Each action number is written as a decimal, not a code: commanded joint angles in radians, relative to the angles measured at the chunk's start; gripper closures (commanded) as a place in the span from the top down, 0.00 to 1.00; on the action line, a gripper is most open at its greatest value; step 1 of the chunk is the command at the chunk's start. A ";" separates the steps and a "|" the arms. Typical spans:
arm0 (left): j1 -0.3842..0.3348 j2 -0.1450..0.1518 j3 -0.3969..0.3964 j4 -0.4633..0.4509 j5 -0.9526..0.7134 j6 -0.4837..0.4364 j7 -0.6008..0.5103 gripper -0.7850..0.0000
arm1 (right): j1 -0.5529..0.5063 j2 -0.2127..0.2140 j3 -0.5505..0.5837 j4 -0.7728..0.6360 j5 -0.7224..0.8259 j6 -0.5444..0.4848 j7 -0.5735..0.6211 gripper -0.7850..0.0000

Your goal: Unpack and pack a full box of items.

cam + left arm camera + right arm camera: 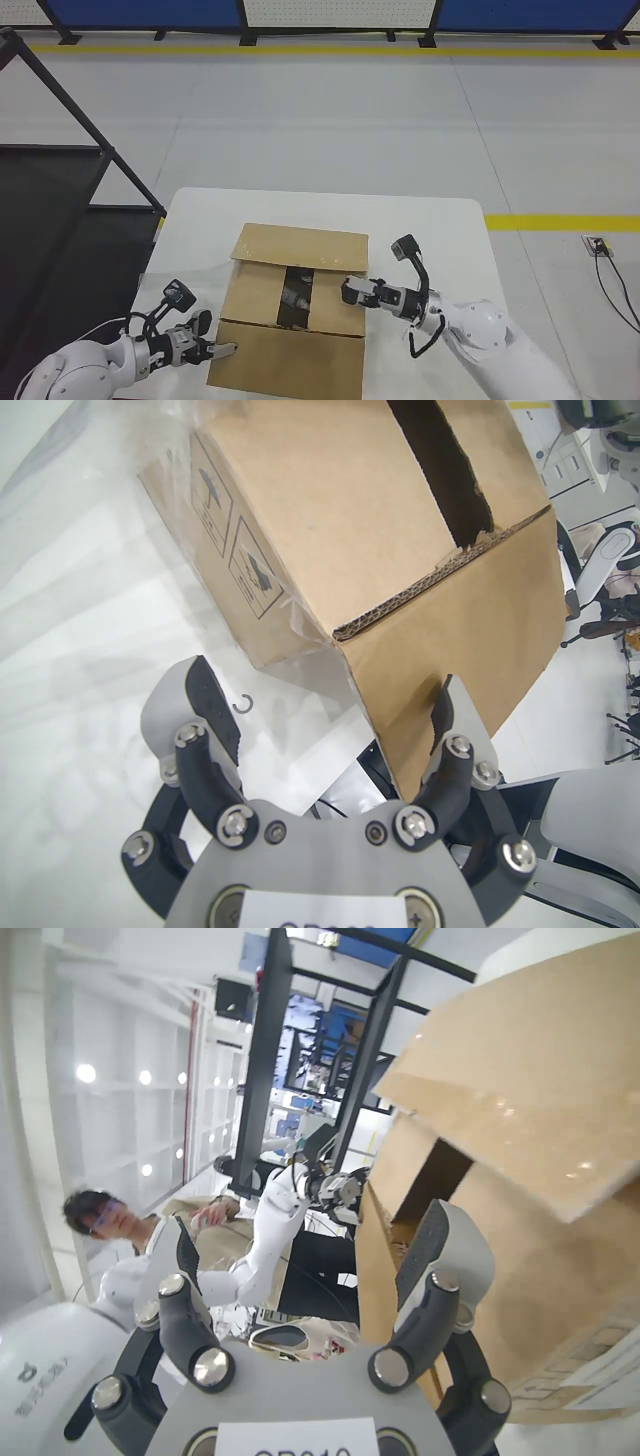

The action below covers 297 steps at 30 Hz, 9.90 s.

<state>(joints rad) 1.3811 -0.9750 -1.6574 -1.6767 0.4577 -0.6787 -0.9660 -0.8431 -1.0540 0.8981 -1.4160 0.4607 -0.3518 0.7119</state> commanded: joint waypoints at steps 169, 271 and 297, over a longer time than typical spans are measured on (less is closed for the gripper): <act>0.100 0.064 -0.056 -0.008 -0.007 0.113 0.378 1.00 | 0.570 -0.512 -0.108 0.926 0.143 0.033 0.347 1.00; 0.176 0.006 -0.044 -0.227 0.324 0.496 0.678 1.00 | 0.659 -0.829 -0.130 1.171 -0.085 -0.234 0.025 1.00; 0.098 -0.005 -0.018 0.008 0.341 0.507 0.618 1.00 | 0.627 -0.710 0.027 1.101 -0.044 -0.321 0.144 1.00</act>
<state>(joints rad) 1.4795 -0.9801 -1.6744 -1.6710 0.7978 -0.1708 -0.3471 -0.2136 -1.7669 0.9216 -0.3097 0.4181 -0.6765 0.8552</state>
